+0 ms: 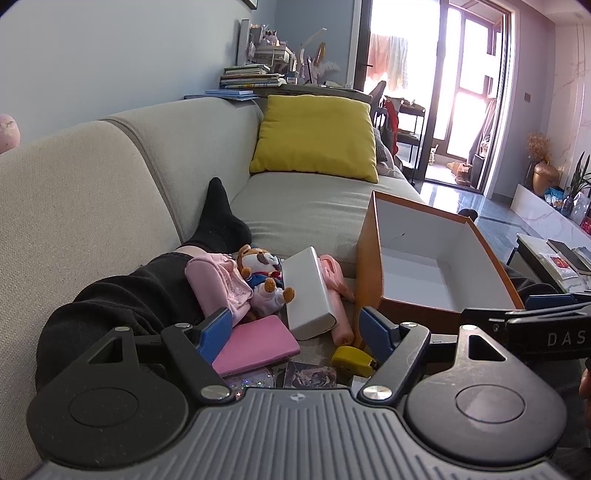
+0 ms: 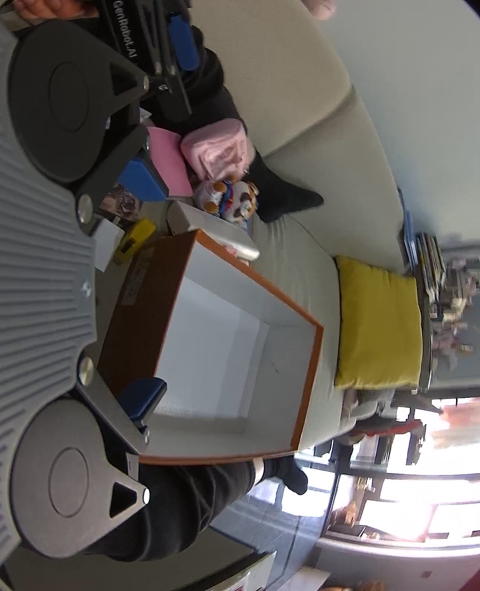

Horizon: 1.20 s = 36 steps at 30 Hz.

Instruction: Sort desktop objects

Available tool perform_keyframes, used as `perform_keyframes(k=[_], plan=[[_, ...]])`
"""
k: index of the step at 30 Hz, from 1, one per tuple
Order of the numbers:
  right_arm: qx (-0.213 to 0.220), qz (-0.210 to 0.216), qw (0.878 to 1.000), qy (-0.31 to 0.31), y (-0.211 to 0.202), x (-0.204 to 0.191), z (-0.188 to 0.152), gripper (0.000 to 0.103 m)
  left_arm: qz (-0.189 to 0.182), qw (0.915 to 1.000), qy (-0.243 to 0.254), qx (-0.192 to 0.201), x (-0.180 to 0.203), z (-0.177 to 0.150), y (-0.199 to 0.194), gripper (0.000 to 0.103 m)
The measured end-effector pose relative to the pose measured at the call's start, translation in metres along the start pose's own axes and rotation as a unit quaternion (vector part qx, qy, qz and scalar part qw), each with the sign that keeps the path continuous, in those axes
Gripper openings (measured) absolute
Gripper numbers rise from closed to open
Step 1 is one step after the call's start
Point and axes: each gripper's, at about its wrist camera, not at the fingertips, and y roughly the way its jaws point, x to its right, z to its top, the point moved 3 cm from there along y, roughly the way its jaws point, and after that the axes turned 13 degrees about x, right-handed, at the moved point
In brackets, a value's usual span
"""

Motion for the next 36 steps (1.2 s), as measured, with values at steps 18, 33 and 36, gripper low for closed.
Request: perform_keyframes(k=[18,33,36], plan=[[-0.15,0.095,0.984,-0.017,0.072,-0.019,-0.04,0.033,-0.047,0.9909,-0.013,-0.125,-0.018,-0.037,0.037,0.041],[-0.188,0.182,0.954,-0.144,0.108,-0.032,-0.059,0.05,-0.051,0.9669,0.005,-0.25,-0.009,-0.078,0.097,0.064],[-0.191,0.198,0.944,-0.183,0.117,-0.037,-0.063,0.049,-0.049,0.9602,0.004,-0.275,-0.008,-0.086,0.107,0.064]])
